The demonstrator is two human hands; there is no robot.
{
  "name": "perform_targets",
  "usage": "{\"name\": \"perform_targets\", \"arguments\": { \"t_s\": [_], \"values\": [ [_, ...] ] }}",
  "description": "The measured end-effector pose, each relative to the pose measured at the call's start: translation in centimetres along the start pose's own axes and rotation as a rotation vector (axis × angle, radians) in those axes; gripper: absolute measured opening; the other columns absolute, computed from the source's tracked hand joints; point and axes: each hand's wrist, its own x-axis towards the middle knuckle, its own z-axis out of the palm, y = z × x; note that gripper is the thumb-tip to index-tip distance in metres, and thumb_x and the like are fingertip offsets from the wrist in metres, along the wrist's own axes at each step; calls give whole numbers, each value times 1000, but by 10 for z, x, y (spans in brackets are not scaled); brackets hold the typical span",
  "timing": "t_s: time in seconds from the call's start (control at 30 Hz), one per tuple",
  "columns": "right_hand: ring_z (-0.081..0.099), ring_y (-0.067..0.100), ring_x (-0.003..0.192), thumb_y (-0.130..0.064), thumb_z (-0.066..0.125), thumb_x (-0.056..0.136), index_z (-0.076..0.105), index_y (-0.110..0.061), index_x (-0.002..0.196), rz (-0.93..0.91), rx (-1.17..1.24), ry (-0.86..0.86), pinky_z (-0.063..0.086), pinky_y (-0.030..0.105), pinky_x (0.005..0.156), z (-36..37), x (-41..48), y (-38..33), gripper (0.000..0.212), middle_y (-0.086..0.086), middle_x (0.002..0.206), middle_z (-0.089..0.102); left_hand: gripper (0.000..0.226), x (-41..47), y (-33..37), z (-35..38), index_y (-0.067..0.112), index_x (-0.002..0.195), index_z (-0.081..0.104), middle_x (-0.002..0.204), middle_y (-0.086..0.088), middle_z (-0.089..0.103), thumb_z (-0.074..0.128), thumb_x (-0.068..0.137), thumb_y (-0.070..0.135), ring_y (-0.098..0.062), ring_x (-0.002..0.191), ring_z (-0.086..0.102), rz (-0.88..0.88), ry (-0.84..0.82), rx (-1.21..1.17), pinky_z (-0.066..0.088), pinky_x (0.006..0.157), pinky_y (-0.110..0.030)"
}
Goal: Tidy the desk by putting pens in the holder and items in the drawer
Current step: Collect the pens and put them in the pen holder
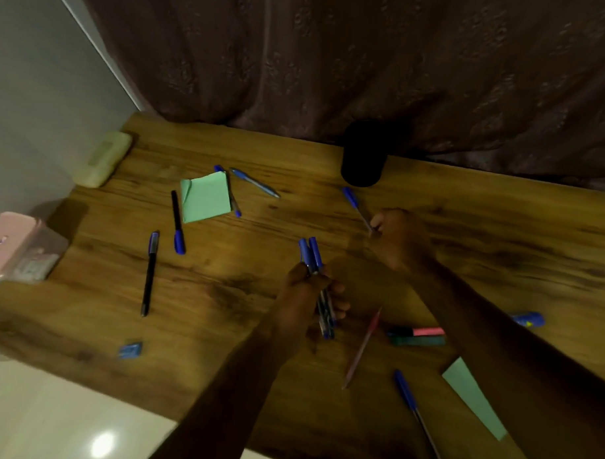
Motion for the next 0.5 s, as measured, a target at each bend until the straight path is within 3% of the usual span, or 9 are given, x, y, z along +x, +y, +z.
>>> {"name": "perform_targets", "arguments": {
  "t_s": [0.13, 0.27, 0.37, 0.43, 0.5],
  "values": [
    [70, 13, 83, -19, 71, 83, 66, -34, 81, 53, 349, -46, 60, 38, 77, -10, -33, -10, 16, -13, 82, 70, 9, 10, 1, 2, 7, 108, 52, 88, -14, 68, 51, 101, 13, -33, 73, 69, 25, 20, -32, 57, 76, -52],
    [72, 7, 73, -20, 74, 87, 73, -24, 94, 4, 490, -207, 63, 34, 71, -15, -79, -22, 8, -8, 81, 72, 31, 13, 4, 12, 0, 119, 58, 95, -20, 71, 57, 99, 23, -32, 77, 71, 68, -40, -41, 58, 68, -43],
    [73, 8, 74, -13, 73, 86, 72, -24, 93, -24, 495, -273, 64, 38, 72, -15, -98, -20, 13, -7, 81, 73, 26, 11, 2, 21, 5, 114, 58, 104, -25, 70, 59, 97, 25, -39, 93, 71, 67, -31, -5, 59, 73, -47],
    [74, 11, 74, -13, 74, 86, 73, -21, 94, -47, 468, -300, 63, 44, 73, -14, -103, -18, 11, -4, 81, 74, 17, 11, -2, 24, 6, 107, 54, 92, -25, 65, 56, 99, 20, -36, 82, 69, 84, 18, 32, 56, 66, -42],
    [74, 14, 71, -15, 74, 88, 73, -23, 89, -44, 447, -311, 63, 46, 72, -16, -106, -15, 8, -2, 79, 74, 10, 9, -3, 25, 6, 104, 51, 81, -17, 55, 53, 101, 15, -23, 63, 62, 122, 54, 98, 51, 52, -31]
  ]
}}
